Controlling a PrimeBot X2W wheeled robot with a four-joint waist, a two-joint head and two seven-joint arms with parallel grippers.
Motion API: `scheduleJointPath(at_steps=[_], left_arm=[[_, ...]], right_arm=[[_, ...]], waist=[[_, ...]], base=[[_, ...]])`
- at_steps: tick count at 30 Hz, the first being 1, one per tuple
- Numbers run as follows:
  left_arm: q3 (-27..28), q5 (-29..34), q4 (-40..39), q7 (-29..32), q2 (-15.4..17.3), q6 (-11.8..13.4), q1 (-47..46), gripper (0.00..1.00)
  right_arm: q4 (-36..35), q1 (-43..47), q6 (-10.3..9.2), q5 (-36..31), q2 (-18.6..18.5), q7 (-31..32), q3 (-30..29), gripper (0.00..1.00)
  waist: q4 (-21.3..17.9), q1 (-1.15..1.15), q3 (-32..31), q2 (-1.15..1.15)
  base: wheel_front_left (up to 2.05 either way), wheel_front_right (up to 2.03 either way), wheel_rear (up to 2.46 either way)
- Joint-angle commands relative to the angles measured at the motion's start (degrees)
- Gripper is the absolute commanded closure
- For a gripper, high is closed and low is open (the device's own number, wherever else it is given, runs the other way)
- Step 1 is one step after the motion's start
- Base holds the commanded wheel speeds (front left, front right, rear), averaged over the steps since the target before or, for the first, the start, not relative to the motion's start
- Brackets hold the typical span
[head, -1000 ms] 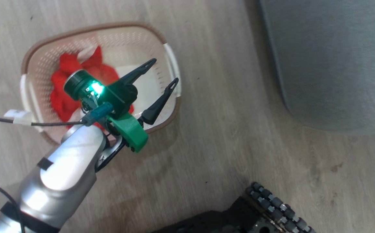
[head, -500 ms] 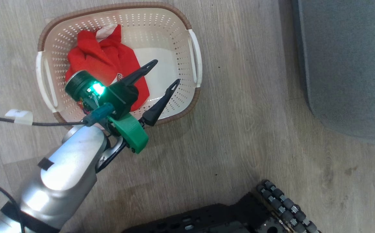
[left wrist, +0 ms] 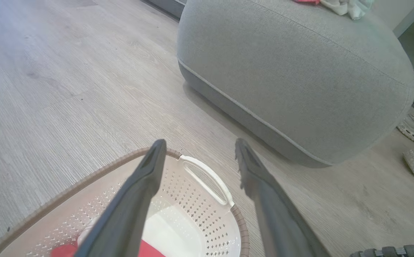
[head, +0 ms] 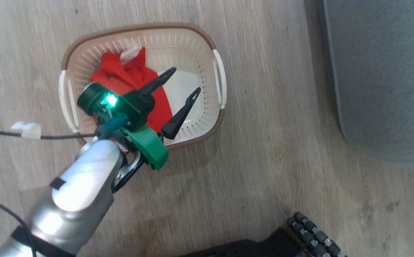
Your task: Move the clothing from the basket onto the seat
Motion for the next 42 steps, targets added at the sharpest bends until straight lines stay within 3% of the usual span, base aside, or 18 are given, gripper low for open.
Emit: scheduleJointPath(at_steps=[1,6,15,20,25,32,42], left_arm=[[2.4,-0.4,-0.7,-0.3,0.5,-0.1,1.7,0.0],[4.6,-0.1,0.5,-0.3,-0.7,-0.1,3.3,0.0],[10.6,0.5,3.0,-0.3,-3.4,-0.1,7.4,0.0],[13.3,0.2,4.2,-0.3,-4.9,-0.1,9.9,0.0],[18.2,1.0,5.3,-0.3,-6.0,-0.1,13.4,0.0],[26.6,3.5,5.7,-0.3,-7.4,-0.1,17.2,0.0],[36.0,6.7,5.2,-0.3,-10.0,-0.1,20.1,0.0]], right_arm=[[0.2,2.0,-0.02,1.0,-2.4,-0.9,1.6,0.0],[-0.8,5.6,-0.02,6.7,-0.5,-1.3,8.8,0.0],[-13.4,18.9,-0.02,24.9,2.4,-1.3,28.3,0.0],[-19.2,24.2,-0.02,31.5,3.5,-1.3,34.6,0.0],[-26.5,29.7,-0.02,33.2,7.5,-1.3,37.7,0.0],[-33.2,34.7,-0.02,30.6,15.6,-1.3,41.4,0.0],[-37.1,39.2,-0.02,31.6,19.8,-1.3,47.8,0.0]], waist=[[-0.2,0.01,-2.5,0.0],[-0.4,0.01,-6.7,0.0],[1.7,0.01,-14.5,0.0],[4.0,0.01,-18.0,0.0],[6.3,0.01,-21.7,0.0],[9.1,0.01,-25.7,0.0],[12.3,0.01,-29.8,0.0]], base=[[0.0,0.0,0.0],[0.0,0.0,0.0],[0.0,0.0,0.0],[0.0,0.0,0.0],[0.0,0.0,0.0],[0.0,0.0,0.0],[0.0,0.0,0.0]])
